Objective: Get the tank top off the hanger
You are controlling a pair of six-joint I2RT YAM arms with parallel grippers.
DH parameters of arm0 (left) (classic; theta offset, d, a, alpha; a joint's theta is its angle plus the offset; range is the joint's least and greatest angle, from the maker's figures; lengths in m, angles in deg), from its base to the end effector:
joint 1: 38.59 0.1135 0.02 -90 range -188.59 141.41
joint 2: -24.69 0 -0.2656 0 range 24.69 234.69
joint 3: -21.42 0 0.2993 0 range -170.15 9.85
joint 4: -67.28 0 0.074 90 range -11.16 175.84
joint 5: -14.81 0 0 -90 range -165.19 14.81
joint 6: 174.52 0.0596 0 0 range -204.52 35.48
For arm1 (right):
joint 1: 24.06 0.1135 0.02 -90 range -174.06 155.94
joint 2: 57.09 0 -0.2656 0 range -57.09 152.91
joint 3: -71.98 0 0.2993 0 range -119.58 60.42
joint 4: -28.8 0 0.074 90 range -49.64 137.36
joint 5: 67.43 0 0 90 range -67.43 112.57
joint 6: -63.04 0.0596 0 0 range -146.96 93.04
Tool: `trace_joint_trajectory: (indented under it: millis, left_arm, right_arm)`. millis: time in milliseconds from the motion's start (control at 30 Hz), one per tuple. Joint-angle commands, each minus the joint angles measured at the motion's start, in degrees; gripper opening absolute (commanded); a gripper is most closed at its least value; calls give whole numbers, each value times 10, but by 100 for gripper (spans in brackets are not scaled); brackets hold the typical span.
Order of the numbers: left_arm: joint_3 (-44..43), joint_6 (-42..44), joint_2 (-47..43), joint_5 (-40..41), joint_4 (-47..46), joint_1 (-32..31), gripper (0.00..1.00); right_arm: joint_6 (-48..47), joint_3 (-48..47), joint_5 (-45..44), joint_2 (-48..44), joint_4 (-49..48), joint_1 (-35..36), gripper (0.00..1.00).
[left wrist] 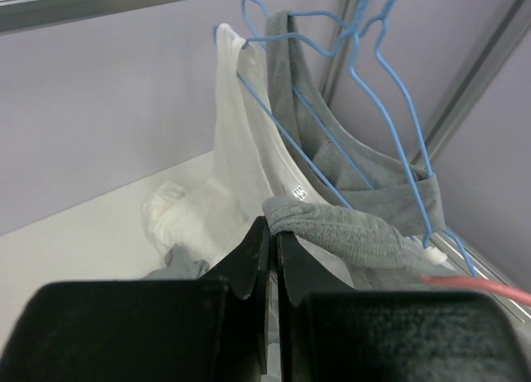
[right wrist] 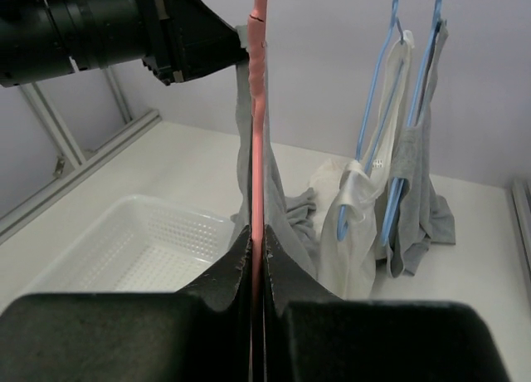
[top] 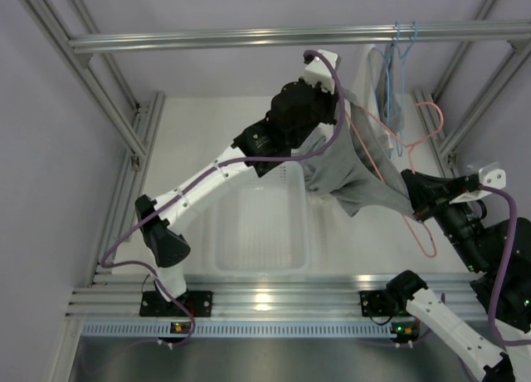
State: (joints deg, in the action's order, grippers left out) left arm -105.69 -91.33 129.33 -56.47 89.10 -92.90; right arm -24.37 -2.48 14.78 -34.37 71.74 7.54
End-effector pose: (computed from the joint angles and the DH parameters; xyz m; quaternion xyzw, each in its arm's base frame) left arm 0.3038 -0.3902 0.4863 0.1735 0.6816 -0.2583 0.6623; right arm 0.0824 0.0412 0.4714 -0.1127 0.6415 0.1804 0.7370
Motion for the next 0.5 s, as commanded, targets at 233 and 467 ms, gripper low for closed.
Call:
trace_joint_trajectory:
  millis: [233,467]
  left_arm:
    - [-30,-73,5,84,-31,36,0]
    - [-66,-83,29,26,-23,37,0]
  right_arm:
    - [-21,14,75,-37,-6,7,0]
    - [-40,19,111,-53,-3,7,0]
